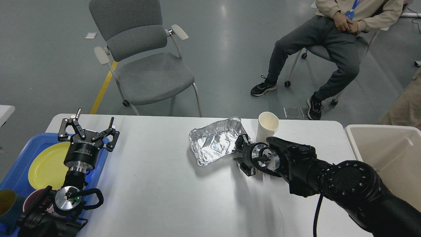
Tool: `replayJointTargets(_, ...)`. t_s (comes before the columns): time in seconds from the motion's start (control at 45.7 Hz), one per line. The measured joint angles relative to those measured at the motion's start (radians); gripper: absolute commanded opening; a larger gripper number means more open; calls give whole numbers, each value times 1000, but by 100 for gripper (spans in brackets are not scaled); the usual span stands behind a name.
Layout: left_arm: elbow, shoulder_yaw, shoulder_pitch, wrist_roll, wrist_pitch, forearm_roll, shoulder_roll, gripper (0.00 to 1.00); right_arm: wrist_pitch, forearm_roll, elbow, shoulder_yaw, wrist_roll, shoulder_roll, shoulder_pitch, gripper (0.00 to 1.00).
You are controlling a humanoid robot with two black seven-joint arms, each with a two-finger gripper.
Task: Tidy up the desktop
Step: 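Grasp the edge of the foil tray with the right gripper, then lift the foil tray and carry it into the white bin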
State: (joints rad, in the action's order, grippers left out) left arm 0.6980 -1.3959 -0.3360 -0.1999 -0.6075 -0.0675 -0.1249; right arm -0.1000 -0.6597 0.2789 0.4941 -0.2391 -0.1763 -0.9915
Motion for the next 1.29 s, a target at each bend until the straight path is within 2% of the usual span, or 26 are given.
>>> replayJointTargets(0.131,0,0,0,0,0,0,0,96,-2,3,0,0,0,0,6,19)
replayJointTargets(0.24,0,0,0,0,0,0,0,96,-5,5,2,0,0,0,7,0)
replayJointTargets(1.093,0,0,0,0,0,0,0,96,-10,66,42,-3,-6,-4,-14,0)
replayJointTargets(1.202,0,0,0,0,0,0,0,96,-6,63,141,-17,-6,16,-94,0)
replayJointTargets(1.29,0,0,0,0,0,0,0,96,0,64,269,-15,-12,87,-173,0)
